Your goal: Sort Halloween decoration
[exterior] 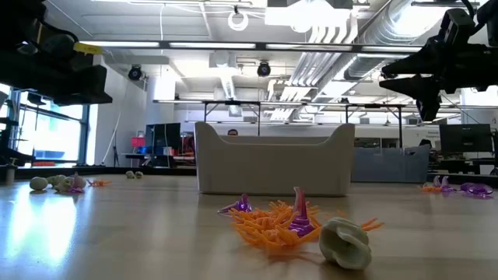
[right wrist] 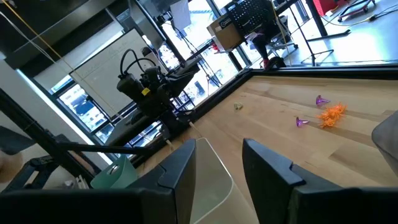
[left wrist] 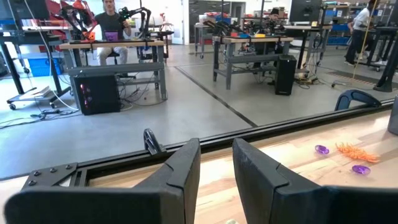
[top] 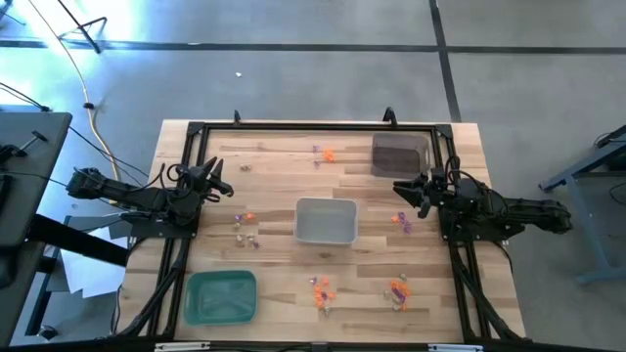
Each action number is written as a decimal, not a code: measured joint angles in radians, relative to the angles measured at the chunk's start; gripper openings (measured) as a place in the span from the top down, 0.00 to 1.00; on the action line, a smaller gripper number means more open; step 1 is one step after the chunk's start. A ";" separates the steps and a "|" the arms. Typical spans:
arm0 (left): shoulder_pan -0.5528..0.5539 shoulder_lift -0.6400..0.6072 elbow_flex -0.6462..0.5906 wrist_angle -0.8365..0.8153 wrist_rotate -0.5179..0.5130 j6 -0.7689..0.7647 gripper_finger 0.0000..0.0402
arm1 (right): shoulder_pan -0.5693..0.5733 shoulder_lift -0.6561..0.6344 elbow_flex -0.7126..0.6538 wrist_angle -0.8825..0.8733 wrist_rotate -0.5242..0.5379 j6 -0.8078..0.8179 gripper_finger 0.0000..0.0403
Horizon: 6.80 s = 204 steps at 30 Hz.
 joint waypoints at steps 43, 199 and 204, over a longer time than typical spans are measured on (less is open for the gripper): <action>-0.001 0.000 0.000 0.119 0.929 -0.525 0.79 | 0.000 0.000 0.000 0.000 0.000 0.000 0.69; 0.908 1.254 0.744 -0.543 1.192 0.279 0.68 | 0.000 0.000 0.000 0.000 0.000 0.000 0.69; 0.926 1.254 0.744 -0.550 1.192 0.324 0.66 | 0.000 0.000 0.000 0.000 0.000 0.000 0.69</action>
